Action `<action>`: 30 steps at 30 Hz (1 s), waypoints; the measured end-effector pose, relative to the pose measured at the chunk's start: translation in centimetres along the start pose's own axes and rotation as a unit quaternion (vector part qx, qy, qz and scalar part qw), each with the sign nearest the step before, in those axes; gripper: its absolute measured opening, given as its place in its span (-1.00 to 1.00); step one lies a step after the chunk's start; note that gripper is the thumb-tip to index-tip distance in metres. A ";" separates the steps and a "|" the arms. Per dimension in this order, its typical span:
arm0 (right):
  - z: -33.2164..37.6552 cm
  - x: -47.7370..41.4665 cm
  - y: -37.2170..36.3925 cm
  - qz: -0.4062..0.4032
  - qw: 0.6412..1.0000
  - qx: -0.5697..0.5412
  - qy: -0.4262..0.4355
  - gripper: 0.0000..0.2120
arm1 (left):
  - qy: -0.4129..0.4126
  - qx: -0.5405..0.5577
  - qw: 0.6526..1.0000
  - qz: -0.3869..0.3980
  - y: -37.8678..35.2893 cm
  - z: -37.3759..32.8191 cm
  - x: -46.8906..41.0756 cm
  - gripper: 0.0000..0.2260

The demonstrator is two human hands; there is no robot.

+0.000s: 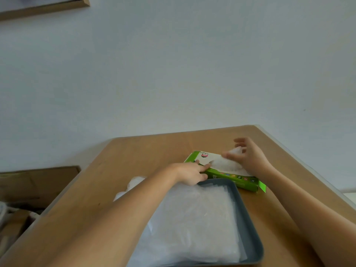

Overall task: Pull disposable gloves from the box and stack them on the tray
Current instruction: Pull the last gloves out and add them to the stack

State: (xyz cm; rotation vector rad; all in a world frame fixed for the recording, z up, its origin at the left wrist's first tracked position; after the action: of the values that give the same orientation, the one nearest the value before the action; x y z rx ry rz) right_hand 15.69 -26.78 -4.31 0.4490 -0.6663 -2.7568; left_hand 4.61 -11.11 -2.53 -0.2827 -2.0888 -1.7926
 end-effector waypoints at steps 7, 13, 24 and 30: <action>4.2 0.4 2.4 -0.081 0.984 -0.143 0.064 -0.91 | -0.004 -0.008 1.000 -0.007 -0.3 0.3 -0.4 -0.53; 11.2 3.2 5.0 0.111 0.846 -0.521 0.014 -0.90 | -0.029 0.089 0.993 -0.073 -0.4 1.4 0.3 -0.54; 12.4 9.3 -0.1 0.265 0.851 -0.414 -0.186 -0.79 | -0.131 0.167 0.937 -0.278 -3.8 2.9 13.2 -0.77; 13.7 11.0 -3.1 0.256 0.860 -0.381 -0.220 -0.84 | -0.112 0.375 0.894 -0.219 -6.4 7.0 15.3 -0.91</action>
State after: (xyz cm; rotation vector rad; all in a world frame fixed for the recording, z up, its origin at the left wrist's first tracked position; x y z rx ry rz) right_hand 0.17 -22.31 3.25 -0.4791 0.2452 -2.3260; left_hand -12.84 -6.63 -3.04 0.2278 -3.0023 -1.0180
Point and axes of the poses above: each hand's wrist, its own x-axis away from the middle knuckle, its own y-axis out of the back of the hand, z = x × y, the point moved 2 cm from there along -x, towards the middle knuckle, and after that the axes turned 2 degrees about -y, right-handed, at the moved point
